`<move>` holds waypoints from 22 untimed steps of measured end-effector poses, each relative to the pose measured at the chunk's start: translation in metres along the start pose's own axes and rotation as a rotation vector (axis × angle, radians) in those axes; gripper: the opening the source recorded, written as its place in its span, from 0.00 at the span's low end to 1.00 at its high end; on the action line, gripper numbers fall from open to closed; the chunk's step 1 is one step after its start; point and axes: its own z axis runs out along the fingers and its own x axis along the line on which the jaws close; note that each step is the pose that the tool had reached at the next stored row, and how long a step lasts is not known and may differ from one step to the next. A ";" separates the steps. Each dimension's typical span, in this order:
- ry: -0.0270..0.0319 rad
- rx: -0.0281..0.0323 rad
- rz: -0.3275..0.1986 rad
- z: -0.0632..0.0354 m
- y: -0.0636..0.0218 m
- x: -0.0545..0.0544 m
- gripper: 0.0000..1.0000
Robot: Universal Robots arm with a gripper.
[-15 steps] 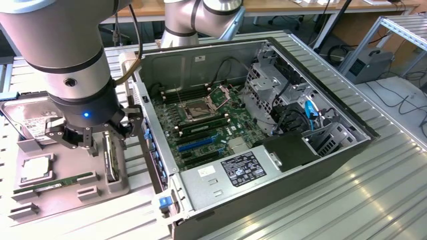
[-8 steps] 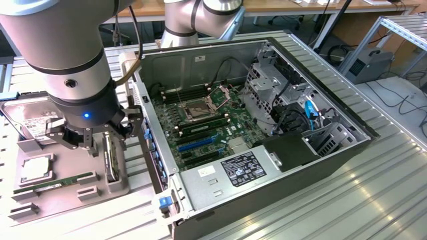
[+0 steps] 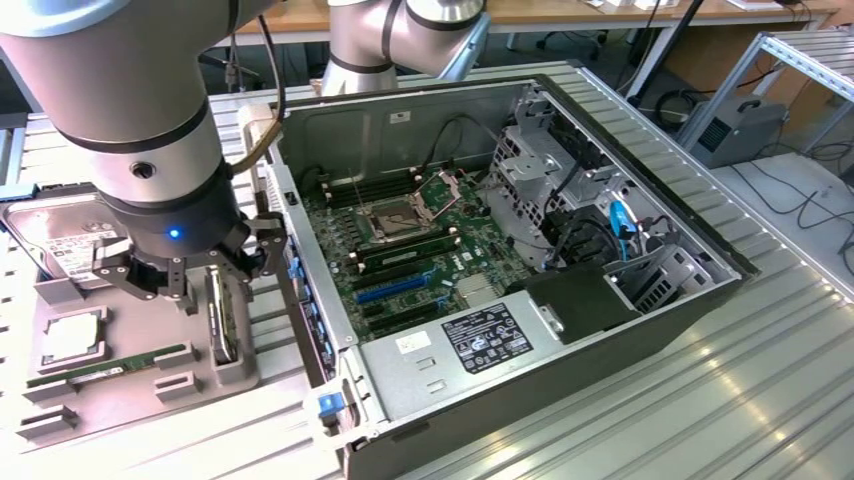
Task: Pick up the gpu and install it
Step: 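Pick up the gpu and move the gpu toward the slot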
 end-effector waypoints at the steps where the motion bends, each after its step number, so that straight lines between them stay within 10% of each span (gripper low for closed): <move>1: 0.0000 0.0000 0.000 0.0003 0.0000 0.000 0.54; 10: 0.0000 0.0010 0.000 0.0032 0.0013 0.000 0.54; 22: -0.0014 0.0185 0.000 0.0068 0.0117 0.001 0.54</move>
